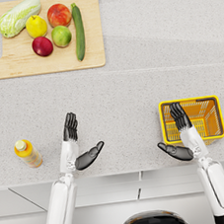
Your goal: Pick up the lemon tea and place it into the yellow basket
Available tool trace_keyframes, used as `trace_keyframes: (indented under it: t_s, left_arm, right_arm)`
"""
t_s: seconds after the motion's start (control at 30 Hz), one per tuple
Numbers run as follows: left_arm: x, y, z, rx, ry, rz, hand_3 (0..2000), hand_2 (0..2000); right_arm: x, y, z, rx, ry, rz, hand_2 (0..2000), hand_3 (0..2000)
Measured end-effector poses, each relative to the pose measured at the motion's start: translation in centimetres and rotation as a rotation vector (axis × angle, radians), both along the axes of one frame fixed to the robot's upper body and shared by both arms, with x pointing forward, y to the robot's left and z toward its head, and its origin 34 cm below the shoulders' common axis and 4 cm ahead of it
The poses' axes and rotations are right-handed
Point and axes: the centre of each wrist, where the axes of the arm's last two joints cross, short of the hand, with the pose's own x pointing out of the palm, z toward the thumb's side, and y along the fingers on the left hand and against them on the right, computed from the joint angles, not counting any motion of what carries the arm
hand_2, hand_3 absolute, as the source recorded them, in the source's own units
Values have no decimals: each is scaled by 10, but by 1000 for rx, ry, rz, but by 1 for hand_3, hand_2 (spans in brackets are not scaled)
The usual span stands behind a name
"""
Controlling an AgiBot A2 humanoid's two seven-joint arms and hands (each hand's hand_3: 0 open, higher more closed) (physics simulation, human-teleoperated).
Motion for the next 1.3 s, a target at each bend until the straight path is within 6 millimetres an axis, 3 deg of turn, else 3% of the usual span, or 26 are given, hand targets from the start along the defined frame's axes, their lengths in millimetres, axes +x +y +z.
trace_keyframes:
  t_s: [0.43, 0.53, 0.67, 0.93, 1.13, 1.3]
  left_arm:
    - [0, -2, -3, 1, -24, -28, 0, 0]
    - [-2, 1, 7, -18, -115, -46, 0, 0]
    - [-6, 23, 26, 81, -249, 74, 0, 0]
    - [-20, 90, 40, 285, -329, 454, 0, 0]
    - [-29, 128, 16, 269, -215, 622, 0, 0]
    - [-22, 137, -22, 250, -59, 630, 0, 0]
  right_arm:
    - [0, 2, -3, 18, -9, -24, 0, 0]
    - [-3, -2, 12, 73, -99, -89, 0, 0]
    - [-6, -17, 37, 2, -253, -223, 0, 0]
    - [-17, -47, 38, -177, -326, -439, 0, 0]
    - [-14, -36, 31, -188, -305, -404, 0, 0]
    - [-12, -24, 27, -181, -293, -361, 0, 0]
